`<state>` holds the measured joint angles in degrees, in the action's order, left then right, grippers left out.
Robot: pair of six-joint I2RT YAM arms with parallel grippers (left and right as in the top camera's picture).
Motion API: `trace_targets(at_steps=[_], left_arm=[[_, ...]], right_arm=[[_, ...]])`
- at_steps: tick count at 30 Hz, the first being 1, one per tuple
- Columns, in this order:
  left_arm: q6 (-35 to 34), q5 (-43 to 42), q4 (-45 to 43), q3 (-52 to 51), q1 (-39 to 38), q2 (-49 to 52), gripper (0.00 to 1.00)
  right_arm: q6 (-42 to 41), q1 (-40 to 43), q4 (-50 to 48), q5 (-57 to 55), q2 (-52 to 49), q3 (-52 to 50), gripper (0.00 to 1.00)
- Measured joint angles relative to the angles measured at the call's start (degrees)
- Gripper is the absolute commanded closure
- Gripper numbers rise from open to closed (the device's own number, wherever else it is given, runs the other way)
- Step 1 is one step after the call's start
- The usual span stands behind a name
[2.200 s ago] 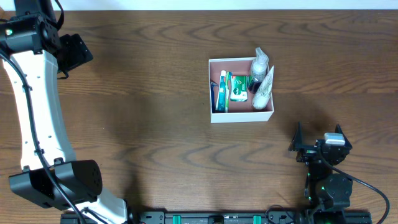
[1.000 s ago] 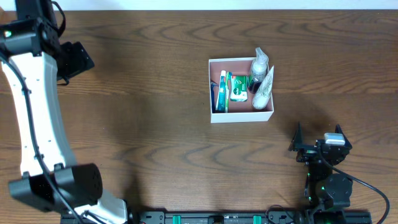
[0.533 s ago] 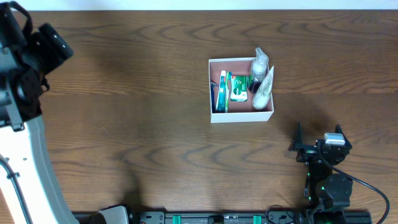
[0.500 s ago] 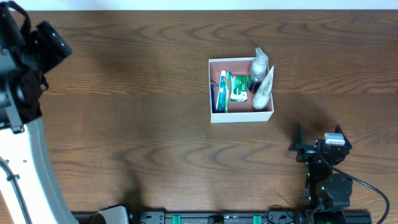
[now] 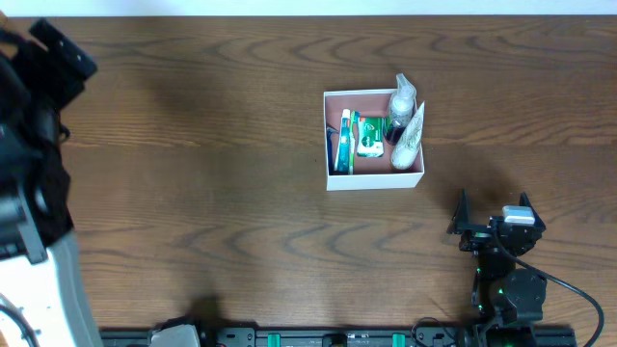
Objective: Pack container
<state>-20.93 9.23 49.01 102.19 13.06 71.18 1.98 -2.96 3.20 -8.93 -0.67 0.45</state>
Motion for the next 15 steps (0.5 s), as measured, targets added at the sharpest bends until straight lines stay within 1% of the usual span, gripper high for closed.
trace_targets(at_steps=[3,5,6,7,10,15], left_arm=[[-0.28,0.02,-5.18,-8.17,-0.22,-4.83,0.02],[-0.31,0.00,-11.34,-16.52,-0.61,-9.22,0.02],[-0.33,0.00,-12.22,-18.67,-0.74,-10.34,0.02],[-0.35,0.00,-15.85,-22.47,-0.85,-12.28,0.02],[-0.35,0.00,-21.14,-31.32,-0.90,-17.05,0.02],[-0.35,-0.02,-32.63,-46.21,-0.90,-24.81,0.02]], right_arm=[[0.00,0.00,-0.02,0.00,-0.02,0.00,0.01],[0.00,0.00,-0.02,0.07,0.00,0.00,0.01],[0.00,0.00,0.00,0.07,-0.02,0.00,0.01],[0.00,0.00,-0.02,0.09,0.00,0.00,0.01],[0.02,0.00,0.00,0.11,0.00,0.00,0.01],[0.00,0.00,0.00,0.13,0.00,0.00,0.01]])
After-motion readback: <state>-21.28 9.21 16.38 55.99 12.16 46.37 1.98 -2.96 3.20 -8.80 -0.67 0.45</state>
